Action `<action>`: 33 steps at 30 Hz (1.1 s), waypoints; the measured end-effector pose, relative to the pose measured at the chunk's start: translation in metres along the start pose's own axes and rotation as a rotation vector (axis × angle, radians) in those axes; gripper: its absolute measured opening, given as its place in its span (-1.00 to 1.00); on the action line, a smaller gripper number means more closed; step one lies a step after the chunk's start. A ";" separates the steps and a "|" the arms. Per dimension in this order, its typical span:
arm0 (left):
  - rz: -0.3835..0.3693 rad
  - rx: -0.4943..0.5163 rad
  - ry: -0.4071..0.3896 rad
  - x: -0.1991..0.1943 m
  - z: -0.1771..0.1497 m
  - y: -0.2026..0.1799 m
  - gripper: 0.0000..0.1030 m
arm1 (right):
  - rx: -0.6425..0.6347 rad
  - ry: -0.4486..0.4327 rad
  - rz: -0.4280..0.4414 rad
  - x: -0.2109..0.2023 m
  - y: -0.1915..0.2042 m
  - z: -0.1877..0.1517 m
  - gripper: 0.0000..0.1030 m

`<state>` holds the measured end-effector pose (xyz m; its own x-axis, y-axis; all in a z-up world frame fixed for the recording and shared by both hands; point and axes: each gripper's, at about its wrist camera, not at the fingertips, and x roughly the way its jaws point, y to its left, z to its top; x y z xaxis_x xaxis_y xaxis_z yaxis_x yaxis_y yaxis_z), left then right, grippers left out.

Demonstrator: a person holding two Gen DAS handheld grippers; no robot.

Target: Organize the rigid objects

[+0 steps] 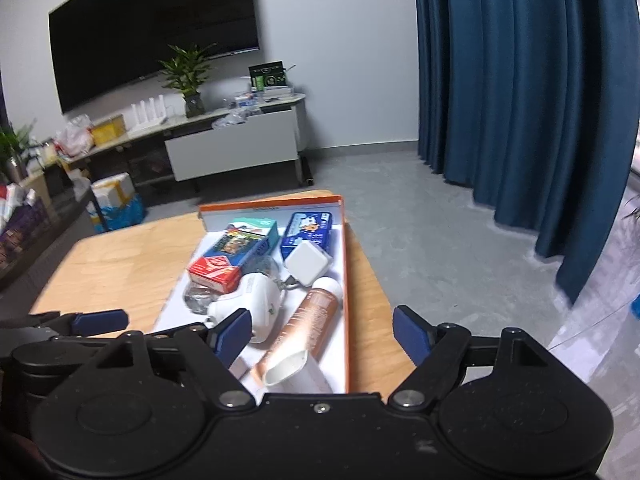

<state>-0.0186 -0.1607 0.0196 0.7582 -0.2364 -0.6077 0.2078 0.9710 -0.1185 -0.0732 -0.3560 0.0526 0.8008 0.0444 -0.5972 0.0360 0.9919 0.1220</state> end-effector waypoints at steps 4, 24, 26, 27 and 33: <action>0.078 0.002 -0.010 -0.028 0.000 -0.004 1.00 | -0.016 0.008 0.024 -0.018 0.001 -0.004 0.80; 0.218 -0.008 0.081 -0.045 -0.036 -0.010 1.00 | -0.071 0.155 0.030 -0.021 0.006 -0.045 0.81; 0.208 -0.003 0.079 -0.046 -0.037 -0.012 1.00 | -0.077 0.167 0.036 -0.018 0.007 -0.046 0.81; 0.196 0.000 0.080 -0.045 -0.038 -0.013 1.00 | -0.080 0.171 0.035 -0.017 0.007 -0.047 0.81; 0.183 0.011 0.092 -0.039 -0.039 -0.017 1.00 | -0.068 0.176 0.025 -0.014 0.003 -0.047 0.81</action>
<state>-0.0762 -0.1667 0.0145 0.7242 -0.0515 -0.6877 0.0793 0.9968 0.0089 -0.1121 -0.3483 0.0241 0.6839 0.0836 -0.7248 -0.0281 0.9957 0.0884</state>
